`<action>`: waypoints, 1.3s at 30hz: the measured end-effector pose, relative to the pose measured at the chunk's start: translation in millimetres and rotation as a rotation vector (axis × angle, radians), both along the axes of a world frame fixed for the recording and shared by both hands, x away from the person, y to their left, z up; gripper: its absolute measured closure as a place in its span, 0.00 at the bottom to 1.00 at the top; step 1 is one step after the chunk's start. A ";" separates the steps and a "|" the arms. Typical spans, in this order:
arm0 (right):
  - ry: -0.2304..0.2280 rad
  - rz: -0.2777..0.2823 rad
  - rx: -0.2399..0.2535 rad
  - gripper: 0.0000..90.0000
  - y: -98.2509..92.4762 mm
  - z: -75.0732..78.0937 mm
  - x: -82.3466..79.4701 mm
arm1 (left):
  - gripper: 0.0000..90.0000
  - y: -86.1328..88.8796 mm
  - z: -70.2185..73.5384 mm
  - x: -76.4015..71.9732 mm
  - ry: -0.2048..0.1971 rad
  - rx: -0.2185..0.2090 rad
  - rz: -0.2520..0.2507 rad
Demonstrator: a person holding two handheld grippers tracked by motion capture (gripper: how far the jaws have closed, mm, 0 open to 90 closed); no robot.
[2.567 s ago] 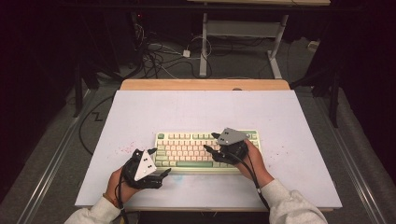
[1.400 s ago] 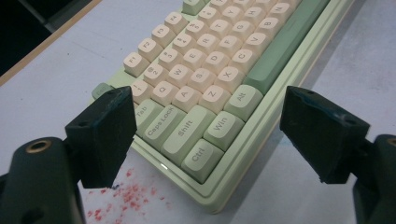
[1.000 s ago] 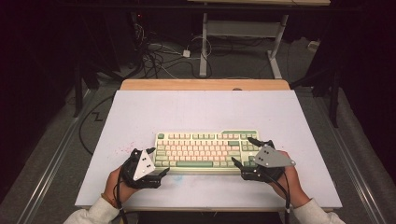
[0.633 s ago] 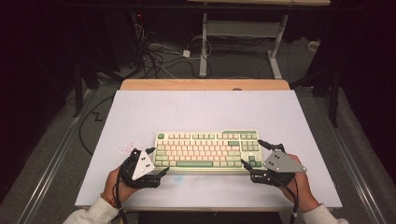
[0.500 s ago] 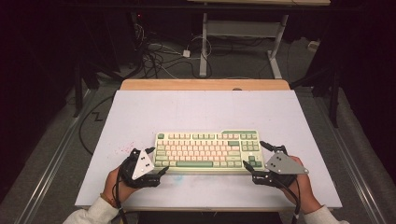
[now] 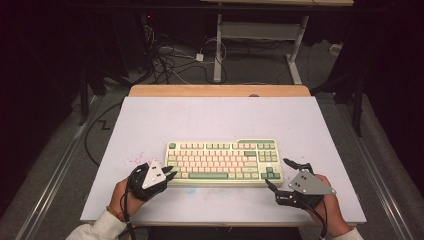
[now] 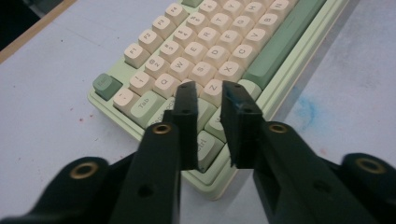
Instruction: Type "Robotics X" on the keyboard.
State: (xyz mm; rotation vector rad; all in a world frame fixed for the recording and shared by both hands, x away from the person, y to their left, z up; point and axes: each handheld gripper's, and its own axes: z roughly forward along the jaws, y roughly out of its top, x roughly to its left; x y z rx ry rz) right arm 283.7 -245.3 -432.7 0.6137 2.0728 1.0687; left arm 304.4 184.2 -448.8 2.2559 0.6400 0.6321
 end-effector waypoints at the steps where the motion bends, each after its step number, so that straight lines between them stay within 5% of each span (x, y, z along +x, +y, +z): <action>1: 0.002 0.000 -0.004 0.23 -0.5 -0.4 -0.6 | 0.89 -0.4 0.4 0.9 0.006 -0.001 -0.003; 14: -0.001 -0.010 -0.022 0.23 -3.8 -1.6 -2.6 | 0.98 -24.0 12.5 23.3 0.096 -0.008 -0.070; 25: 0.017 0.006 -0.036 0.23 1.0 -6.3 -0.4 | 0.97 -51.9 12.9 35.4 0.119 0.026 -0.118; 39: 0.026 0.021 -0.057 0.23 5.4 -10.9 1.4 | 0.97 -68.6 1.3 45.8 0.154 0.077 -0.120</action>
